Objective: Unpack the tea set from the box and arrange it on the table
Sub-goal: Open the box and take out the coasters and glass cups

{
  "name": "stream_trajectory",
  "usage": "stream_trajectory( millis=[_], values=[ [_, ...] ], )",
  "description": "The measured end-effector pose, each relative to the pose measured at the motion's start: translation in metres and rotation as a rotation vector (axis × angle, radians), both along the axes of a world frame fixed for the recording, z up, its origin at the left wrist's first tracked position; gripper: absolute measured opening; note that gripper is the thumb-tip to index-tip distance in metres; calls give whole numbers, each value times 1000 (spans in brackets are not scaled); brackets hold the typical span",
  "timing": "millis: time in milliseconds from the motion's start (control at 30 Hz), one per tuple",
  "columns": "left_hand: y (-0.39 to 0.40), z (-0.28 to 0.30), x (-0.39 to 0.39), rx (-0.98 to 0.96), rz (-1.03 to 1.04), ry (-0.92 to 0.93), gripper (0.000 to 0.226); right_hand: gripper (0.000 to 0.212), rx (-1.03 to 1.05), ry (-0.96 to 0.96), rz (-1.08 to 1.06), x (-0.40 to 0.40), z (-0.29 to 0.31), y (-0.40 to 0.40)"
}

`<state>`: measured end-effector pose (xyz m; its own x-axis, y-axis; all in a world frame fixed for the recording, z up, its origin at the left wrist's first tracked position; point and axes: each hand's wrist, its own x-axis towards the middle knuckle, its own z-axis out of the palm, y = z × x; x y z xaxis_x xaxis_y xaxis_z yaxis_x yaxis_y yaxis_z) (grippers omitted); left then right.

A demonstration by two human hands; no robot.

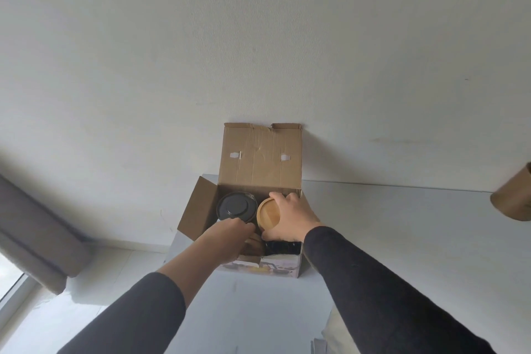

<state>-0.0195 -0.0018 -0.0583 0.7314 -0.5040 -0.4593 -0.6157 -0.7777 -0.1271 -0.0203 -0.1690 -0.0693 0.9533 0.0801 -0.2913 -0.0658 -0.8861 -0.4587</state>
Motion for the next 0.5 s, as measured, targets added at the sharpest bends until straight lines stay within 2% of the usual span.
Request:
stream_trajectory(
  millis=[133,233,367,500],
  values=[
    [6,22,1,-68,1,-1,27,101,152,-54,-140,-1,22,-2],
    [12,42,10,-229,81,16,33,99,242,-115,-271,-4,46,-7],
    [7,61,29,-542,307,90,32,100,211,-161,-343,-15,75,-21],
    [-12,70,27,-747,411,198,39,101,152,-171,-403,-39,89,-37]
  ],
)
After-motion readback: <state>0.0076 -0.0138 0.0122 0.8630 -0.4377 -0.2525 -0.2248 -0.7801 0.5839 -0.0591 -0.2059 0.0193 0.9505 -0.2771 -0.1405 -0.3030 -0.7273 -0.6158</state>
